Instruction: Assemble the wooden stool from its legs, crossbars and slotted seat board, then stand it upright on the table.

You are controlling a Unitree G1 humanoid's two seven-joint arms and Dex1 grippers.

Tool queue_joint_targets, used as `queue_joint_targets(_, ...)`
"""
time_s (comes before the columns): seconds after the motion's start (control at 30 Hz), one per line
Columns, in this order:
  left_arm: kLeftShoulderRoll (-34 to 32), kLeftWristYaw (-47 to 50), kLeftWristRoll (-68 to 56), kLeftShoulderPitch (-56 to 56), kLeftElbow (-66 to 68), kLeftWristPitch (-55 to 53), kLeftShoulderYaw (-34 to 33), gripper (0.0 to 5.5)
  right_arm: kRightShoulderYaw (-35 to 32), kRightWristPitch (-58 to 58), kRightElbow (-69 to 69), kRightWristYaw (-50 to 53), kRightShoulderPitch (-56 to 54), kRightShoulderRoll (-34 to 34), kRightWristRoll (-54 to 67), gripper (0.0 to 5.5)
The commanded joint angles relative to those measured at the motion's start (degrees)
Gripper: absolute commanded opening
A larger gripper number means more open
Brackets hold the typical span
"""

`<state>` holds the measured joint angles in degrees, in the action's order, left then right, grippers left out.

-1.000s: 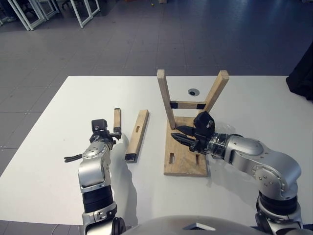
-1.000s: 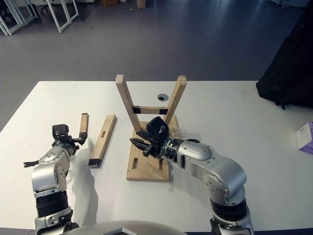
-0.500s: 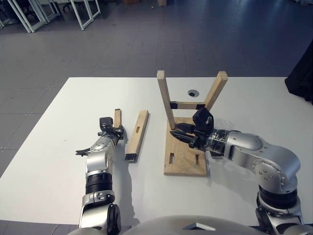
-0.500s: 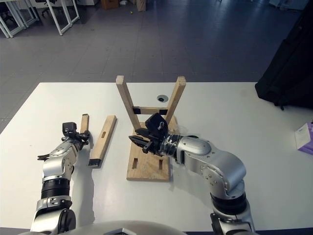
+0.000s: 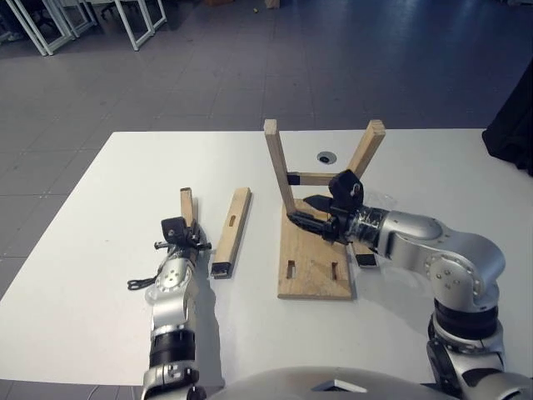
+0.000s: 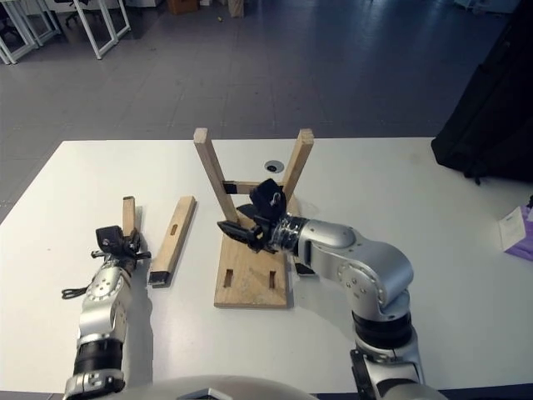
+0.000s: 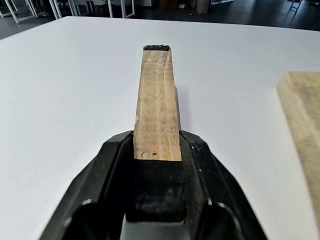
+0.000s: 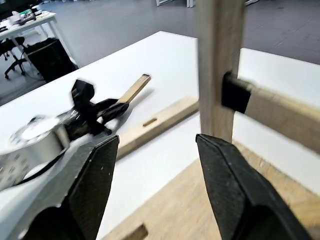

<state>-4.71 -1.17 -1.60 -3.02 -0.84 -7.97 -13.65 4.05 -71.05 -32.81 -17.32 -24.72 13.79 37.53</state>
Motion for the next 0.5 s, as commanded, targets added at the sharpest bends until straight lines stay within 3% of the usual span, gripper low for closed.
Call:
queue_joint_targets(0.03, -4.0, -3.9, 0.8, 8.5, -24.1, -0.2, 5.8, 1.31, -12.4, -2.2, 8.1, 3.5, -12.3, -8.2, 7.6, 2.81)
queue_joint_targets(0.2, -6.5, -8.7, -1.1, 16.8, -30.1, -5.4, 11.4, 1.31, -24.1, -4.5, 15.8, 9.4, -25.0, -12.6, 18.3, 2.81)
queue_joint_targets(0.37, -5.4, -10.3, -1.8, 17.1, -32.1, -7.9, 16.8, 1.31, -27.7, -4.5, 19.9, 15.2, -31.4, -14.1, 25.4, 2.81)
queue_joint_targets(0.5, -5.3, -10.7, -1.9, 18.3, -32.4, -8.4, 18.7, 1.31, -27.0, -2.9, 23.0, 16.6, -32.8, -12.5, 26.4, 2.81)
